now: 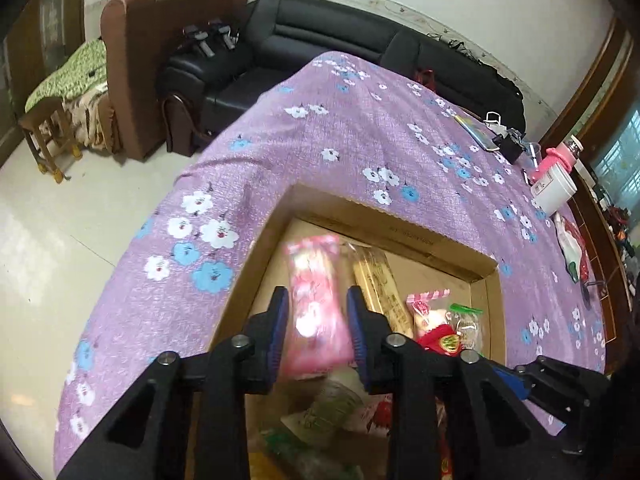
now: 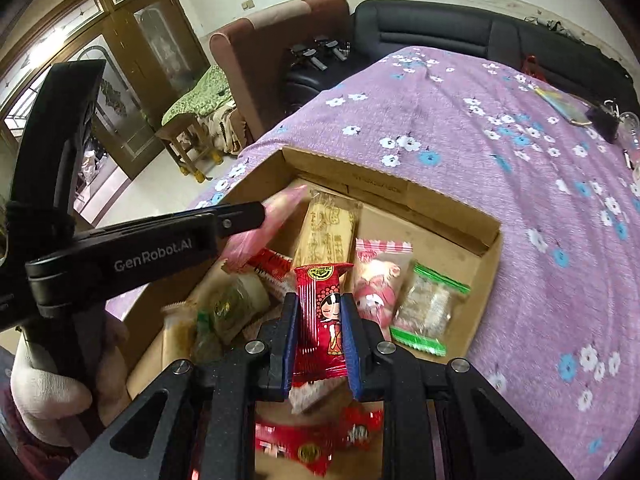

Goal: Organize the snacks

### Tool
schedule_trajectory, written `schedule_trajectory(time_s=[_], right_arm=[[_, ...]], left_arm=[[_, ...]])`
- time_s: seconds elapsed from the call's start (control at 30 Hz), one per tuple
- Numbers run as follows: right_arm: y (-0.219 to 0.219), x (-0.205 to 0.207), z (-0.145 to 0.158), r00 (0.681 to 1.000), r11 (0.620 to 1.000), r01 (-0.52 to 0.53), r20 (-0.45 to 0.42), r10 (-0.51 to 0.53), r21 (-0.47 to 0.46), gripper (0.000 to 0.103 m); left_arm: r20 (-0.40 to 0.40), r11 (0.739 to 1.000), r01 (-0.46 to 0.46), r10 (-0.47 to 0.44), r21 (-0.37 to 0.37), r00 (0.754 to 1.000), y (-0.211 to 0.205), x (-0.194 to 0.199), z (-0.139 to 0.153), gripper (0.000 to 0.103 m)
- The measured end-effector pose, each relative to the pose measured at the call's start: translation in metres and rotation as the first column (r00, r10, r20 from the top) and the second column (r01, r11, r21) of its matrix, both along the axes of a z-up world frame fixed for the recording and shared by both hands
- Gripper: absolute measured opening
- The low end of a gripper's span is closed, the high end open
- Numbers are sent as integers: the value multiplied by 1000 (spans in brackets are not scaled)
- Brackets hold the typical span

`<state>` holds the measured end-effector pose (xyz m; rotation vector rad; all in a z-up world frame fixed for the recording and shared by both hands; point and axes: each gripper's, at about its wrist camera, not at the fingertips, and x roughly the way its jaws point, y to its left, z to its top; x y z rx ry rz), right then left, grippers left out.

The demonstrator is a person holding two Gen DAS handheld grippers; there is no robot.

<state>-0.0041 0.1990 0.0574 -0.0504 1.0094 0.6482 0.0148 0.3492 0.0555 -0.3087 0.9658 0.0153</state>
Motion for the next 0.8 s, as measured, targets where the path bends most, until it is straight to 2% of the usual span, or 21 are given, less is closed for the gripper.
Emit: schedule_trajectory(time_s=[0.03, 0.1, 0.2, 0.27, 0.33, 0.4, 0.5, 0.6, 0.7, 0.8], right_arm=[[1, 2, -2, 1000, 1000, -3, -7, 3, 3, 23], [1, 3, -5, 1000, 1000, -15, -14, 15, 19, 23], [-2, -1, -3, 1000, 999, -16, -2, 17, 42, 25], [-8, -7, 3, 1000, 997, -16, 7, 16, 70, 40], [-15, -14, 10, 1000, 996, -13, 27, 11, 85, 45], [-23, -25, 17, 998, 996, -14, 55, 9, 89, 45], [-39, -43, 24, 996, 996, -4, 90, -3, 87, 46], [-62, -61, 29, 993, 996, 23, 117, -34, 92, 52], [-87, -79, 30, 989, 992, 62, 129, -76, 114, 56], [-111, -95, 30, 984, 987, 97, 137, -114, 128, 61]], left_arm=[[6, 1000, -1, 1, 4, 1000, -1, -2, 0, 38], [31, 1000, 0, 0, 20, 1000, -4, -8, 5, 53], [89, 998, -16, 10, 66, 996, -10, -28, 21, 68], [142, 993, -39, 23, 113, 990, -17, -47, 35, 74], [181, 985, -70, 40, 161, 983, -22, -62, 46, 78], [240, 966, -125, 69, 225, 968, -31, -85, 59, 85], [302, 939, -193, 104, 284, 948, -44, -111, 72, 92], [349, 925, -240, 129, 296, 928, -60, -139, 79, 93], [362, 915, -267, 148, 304, 920, -76, -157, 80, 99], [356, 913, -266, 148, 310, 923, -91, -167, 77, 100]])
